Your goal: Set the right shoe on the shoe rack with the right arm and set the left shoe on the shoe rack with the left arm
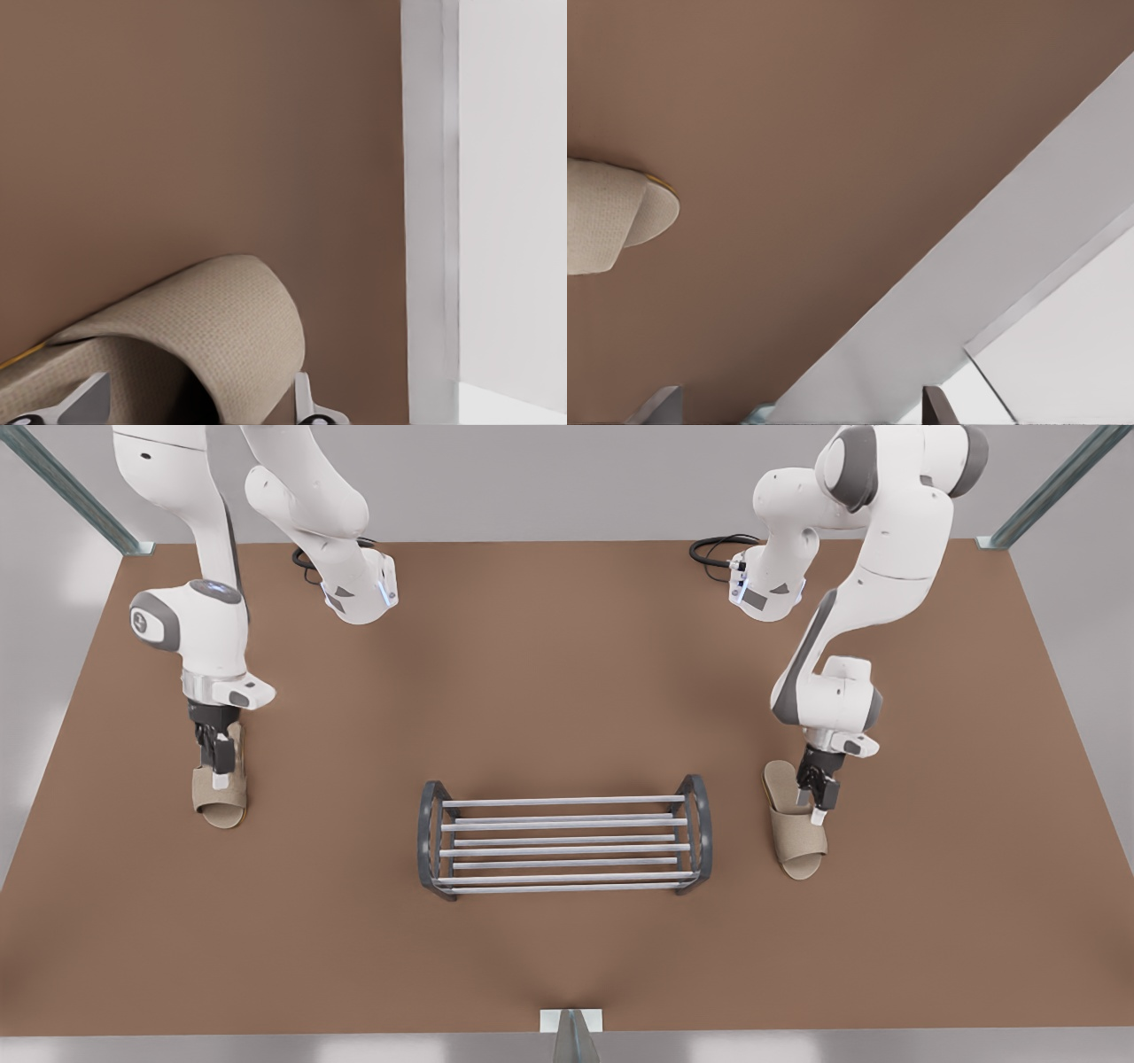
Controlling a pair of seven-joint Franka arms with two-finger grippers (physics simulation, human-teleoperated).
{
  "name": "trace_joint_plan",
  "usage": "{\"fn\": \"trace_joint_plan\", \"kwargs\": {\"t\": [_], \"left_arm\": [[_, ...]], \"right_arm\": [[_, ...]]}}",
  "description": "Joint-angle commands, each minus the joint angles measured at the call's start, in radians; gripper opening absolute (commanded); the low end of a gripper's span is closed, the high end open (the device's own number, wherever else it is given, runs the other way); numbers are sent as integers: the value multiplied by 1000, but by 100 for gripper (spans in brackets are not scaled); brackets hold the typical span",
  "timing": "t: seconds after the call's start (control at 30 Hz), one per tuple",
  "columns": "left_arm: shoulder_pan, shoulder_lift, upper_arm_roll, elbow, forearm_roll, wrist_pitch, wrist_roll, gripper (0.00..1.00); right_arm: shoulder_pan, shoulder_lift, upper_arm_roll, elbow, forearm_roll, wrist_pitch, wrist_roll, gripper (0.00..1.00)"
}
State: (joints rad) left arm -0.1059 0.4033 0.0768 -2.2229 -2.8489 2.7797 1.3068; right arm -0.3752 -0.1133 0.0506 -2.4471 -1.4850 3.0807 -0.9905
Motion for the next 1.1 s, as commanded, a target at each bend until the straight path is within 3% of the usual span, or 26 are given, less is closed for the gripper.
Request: {"fn": "trace_joint_plan", "kwargs": {"t": [0.0, 0.17, 0.3, 0.4, 0.43, 0.53, 0.57, 0.7, 0.77, 1.0, 1.03, 1.07], "left_arm": [[0, 12, 0, 19, -14, 0, 14, 100], [0, 15, 0, 42, -15, -3, 11, 100], [0, 52, 0, 86, -17, -5, 2, 100], [0, 52, 0, 104, -17, -3, -6, 100], [2, 57, 0, 114, -17, -3, -17, 100], [2, 86, 0, 137, -17, -5, -27, 100], [0, 95, 0, 149, -17, -5, -41, 100], [0, 104, 0, 163, -18, -5, -49, 100], [0, 103, 0, 161, -18, -2, -55, 82], [0, 120, -14, 163, -21, -6, -93, 84], [0, 120, -14, 163, -21, -6, -103, 77], [0, 118, -14, 163, -21, -6, -126, 63]], "right_arm": [[6, 0, -34, -12, -123, -50, 1214, 100], [13, -34, -66, -115, -130, 38, 1602, 100], [9, -37, -150, -154, -139, 104, 1615, 100], [15, -63, -183, -153, -342, 153, 1664, 100], [22, -65, -183, -159, -440, 118, 1740, 100], [119, -69, -126, -155, -1233, -148, 2544, 100], [139, -68, -123, -156, -1396, -211, 2647, 100], [142, -57, -123, -141, -1404, -287, 2749, 100], [141, -40, -123, -132, -1399, -263, 2922, 100], [156, -29, -115, -41, -1361, -188, 3044, 100], [156, -28, -109, -43, -1365, -194, 3104, 100], [156, -28, -109, -49, -1370, -197, 3156, 99]]}}
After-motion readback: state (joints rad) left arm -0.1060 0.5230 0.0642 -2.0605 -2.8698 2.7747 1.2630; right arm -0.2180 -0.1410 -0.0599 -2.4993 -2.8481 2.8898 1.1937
